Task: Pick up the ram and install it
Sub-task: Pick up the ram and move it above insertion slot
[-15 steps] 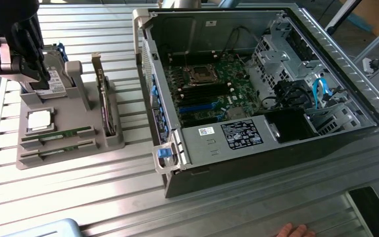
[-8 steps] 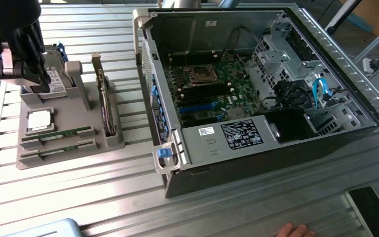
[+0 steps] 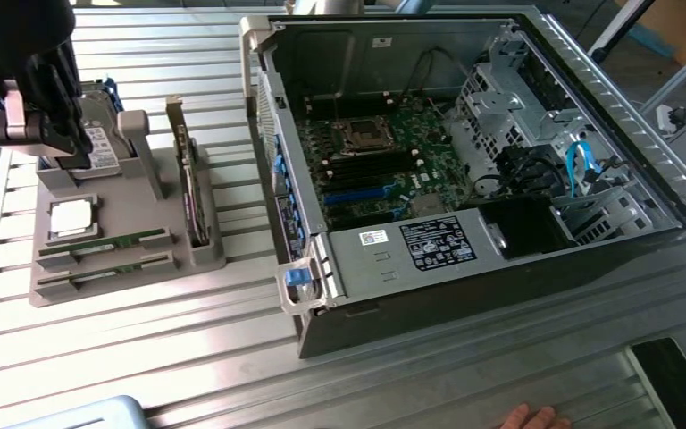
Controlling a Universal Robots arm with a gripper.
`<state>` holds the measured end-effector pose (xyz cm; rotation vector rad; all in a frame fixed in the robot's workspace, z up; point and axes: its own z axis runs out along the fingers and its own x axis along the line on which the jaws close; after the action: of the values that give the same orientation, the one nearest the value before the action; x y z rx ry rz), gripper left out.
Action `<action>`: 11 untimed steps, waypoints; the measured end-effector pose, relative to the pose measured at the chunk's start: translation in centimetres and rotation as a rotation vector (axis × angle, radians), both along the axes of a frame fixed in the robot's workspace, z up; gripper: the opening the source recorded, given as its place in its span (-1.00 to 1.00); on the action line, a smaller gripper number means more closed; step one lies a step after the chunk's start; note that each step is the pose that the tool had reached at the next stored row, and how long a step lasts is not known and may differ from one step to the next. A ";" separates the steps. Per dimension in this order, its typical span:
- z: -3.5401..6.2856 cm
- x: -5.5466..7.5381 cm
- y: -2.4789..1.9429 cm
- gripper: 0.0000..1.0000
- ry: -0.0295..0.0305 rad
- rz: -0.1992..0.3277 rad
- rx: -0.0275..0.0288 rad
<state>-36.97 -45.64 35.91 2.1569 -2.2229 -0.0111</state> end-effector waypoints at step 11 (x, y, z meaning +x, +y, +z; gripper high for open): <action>-0.58 0.0 0.00 -0.52 -0.0054 0.002 0.0016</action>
<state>-37.00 -45.64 35.33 2.1623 -2.2248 -0.0070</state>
